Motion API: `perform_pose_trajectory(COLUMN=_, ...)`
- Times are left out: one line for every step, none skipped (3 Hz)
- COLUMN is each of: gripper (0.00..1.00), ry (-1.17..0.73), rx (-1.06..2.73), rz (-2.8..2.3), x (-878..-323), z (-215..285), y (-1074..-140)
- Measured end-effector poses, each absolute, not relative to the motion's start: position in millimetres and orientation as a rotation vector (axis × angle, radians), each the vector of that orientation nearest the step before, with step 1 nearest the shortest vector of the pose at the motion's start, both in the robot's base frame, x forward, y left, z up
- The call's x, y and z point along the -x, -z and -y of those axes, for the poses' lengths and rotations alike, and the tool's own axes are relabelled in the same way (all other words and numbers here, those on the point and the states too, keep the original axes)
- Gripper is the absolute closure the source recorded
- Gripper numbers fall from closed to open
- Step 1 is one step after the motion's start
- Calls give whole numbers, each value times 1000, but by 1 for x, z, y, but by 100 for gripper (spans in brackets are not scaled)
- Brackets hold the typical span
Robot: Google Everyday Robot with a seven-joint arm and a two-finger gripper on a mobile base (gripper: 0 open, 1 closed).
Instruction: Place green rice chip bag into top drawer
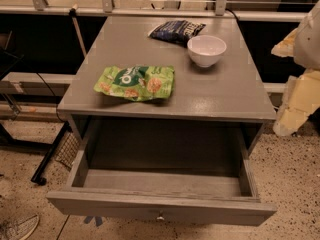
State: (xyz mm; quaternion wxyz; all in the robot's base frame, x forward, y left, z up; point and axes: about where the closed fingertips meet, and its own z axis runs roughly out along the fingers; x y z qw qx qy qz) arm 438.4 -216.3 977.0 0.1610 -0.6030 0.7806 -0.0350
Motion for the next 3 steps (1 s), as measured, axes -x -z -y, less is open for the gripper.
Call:
perform_pose_trajectory(gripper=0, ry=100, rx=1719, rz=-2226, x=-439, z=216, y=-978)
perform_pose_trajectory(gripper=0, ry=38, rx=1751, rz=-2202, x=-467, z=187, y=-970)
perform_pose_trajectory(gripper=0, ry=-121, rx=1870, rz=-2121, x=-542, z=86, y=-936)
